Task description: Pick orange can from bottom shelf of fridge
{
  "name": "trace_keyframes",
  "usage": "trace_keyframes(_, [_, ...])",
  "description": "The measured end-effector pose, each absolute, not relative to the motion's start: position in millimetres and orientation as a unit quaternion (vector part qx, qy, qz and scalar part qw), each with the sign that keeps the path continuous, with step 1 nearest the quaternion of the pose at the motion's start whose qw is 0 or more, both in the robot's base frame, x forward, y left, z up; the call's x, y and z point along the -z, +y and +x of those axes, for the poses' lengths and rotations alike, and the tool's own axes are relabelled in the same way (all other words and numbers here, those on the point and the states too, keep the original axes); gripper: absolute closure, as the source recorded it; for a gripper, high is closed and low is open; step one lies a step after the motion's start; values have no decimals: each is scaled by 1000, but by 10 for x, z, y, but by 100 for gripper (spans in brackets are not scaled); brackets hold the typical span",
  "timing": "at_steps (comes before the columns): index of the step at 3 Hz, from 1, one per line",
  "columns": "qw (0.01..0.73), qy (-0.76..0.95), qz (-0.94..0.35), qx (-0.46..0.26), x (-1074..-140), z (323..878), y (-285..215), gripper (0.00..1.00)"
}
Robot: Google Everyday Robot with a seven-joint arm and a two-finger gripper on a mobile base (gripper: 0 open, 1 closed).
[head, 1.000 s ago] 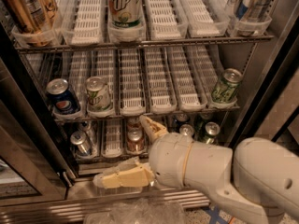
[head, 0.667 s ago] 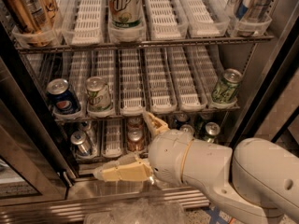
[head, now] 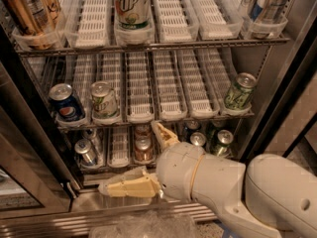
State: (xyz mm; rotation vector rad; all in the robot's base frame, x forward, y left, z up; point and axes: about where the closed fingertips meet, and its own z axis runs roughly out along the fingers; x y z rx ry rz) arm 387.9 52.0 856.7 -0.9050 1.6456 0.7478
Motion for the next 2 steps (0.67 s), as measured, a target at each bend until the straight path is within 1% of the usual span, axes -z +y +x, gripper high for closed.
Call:
trace_keyframes(1, [525, 706, -368, -302, -8257, 3660, 563, 0])
trace_keyframes(2, [488, 737, -363, -293, -7688, 3214, 627, 0])
